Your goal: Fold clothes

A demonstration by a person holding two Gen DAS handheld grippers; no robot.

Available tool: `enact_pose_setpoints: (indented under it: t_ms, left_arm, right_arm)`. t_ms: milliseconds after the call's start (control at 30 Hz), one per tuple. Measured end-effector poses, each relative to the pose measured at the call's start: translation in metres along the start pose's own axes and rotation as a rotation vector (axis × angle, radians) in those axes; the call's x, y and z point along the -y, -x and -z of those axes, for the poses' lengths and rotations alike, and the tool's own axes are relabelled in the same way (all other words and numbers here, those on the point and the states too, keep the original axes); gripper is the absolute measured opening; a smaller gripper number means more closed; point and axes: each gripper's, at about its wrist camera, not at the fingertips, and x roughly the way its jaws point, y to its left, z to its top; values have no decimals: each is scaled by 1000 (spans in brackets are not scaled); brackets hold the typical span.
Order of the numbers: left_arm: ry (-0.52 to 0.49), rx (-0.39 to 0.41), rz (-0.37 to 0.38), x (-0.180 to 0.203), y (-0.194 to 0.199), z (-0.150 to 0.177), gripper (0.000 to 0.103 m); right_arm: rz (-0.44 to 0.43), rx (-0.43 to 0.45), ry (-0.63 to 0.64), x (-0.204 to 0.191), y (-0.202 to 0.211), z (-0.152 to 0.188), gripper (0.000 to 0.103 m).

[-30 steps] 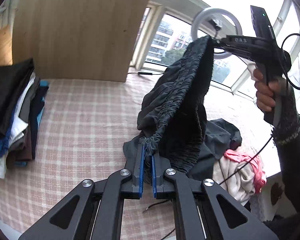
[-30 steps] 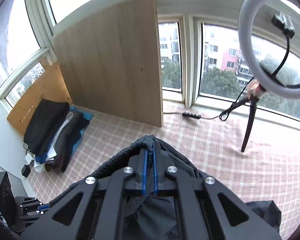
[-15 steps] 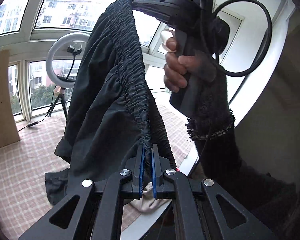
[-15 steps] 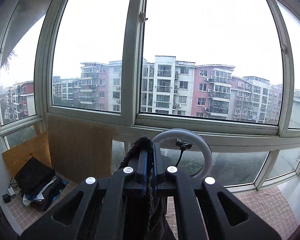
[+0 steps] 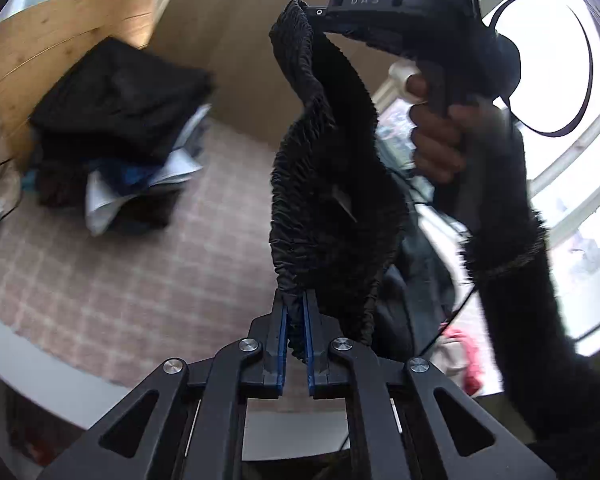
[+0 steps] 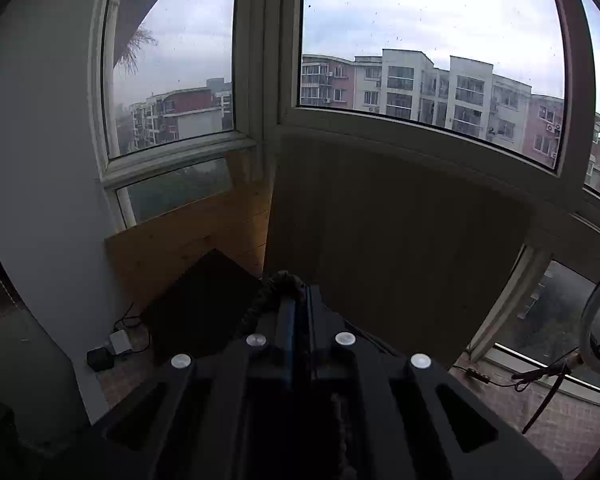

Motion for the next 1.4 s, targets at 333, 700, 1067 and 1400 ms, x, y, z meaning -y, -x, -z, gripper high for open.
enact_pose_setpoints:
  t_ms: [333,700,1067,1400]
  left_arm:
    - [-44,13,-214,-68,33,3,3]
    - [-232,135,-69,47,11,-57,3]
    - [-143,22,18,148,-131,-81,3]
    - [-139,-66,-59,176,-183,-66,3]
  right_arm:
    - [-270,-271,-139,-57,-75,83,14]
    - [265,-72,-415,205,214,225,38]
    - [481,-304,-595,395,290,423,39]
    - [295,-467,-289,373,217,467,52]
